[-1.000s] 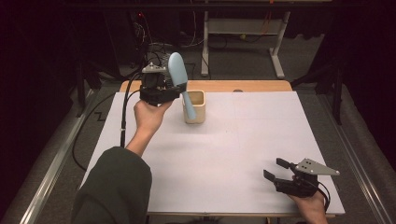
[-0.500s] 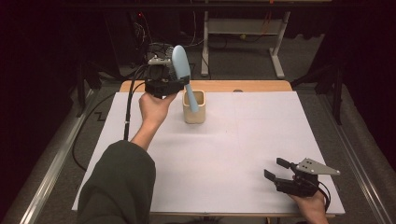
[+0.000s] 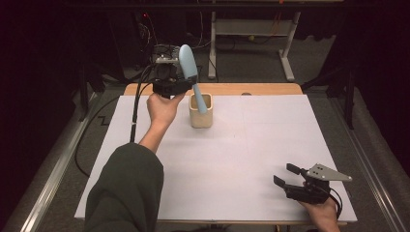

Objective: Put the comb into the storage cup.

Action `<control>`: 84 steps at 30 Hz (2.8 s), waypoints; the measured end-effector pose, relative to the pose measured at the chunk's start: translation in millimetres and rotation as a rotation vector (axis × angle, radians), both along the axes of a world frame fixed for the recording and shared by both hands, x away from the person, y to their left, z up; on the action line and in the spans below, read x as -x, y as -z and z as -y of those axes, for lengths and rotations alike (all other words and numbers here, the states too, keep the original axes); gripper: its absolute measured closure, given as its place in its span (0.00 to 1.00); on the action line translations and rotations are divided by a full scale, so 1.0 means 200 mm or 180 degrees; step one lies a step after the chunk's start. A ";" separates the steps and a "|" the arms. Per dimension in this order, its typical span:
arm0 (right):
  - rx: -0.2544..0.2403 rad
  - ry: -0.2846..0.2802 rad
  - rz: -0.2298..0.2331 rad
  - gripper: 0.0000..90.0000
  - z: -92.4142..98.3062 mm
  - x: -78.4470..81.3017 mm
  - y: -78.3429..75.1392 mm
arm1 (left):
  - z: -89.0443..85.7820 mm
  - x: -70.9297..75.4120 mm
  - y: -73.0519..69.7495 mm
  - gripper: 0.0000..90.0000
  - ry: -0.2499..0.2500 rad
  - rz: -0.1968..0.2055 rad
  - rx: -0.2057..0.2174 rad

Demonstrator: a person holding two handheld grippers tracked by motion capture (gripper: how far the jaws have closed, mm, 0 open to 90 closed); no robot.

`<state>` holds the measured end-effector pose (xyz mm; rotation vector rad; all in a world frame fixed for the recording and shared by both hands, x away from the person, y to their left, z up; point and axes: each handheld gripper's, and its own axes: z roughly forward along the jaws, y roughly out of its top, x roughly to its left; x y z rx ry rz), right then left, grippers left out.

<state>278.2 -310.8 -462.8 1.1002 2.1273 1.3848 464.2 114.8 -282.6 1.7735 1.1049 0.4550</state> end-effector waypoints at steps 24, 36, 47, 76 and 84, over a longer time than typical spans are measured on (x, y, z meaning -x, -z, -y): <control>-0.0010 -0.0021 -0.0005 0.31 0.00 0.00 0.00 | 0.02 -0.09 0.01 0.59 -0.0176 0.0045 -0.0010; -0.0007 -0.0028 -0.0007 0.31 0.00 0.00 0.00 | 0.06 -0.12 0.05 0.59 -0.0175 0.0040 -0.0067; 0.0038 -0.0034 0.0017 0.31 -0.01 0.00 0.00 | 0.08 -0.14 0.11 0.59 -0.0139 -0.0029 -0.0093; 0.0013 -0.0040 -0.0018 0.31 -0.01 -0.01 0.01 | 0.07 -0.15 0.21 0.58 -0.0192 -0.0123 -0.0134; 0.0000 -0.0045 0.0002 0.31 -0.01 0.00 0.00 | 0.09 -0.15 0.25 0.58 -0.0195 -0.0161 -0.0175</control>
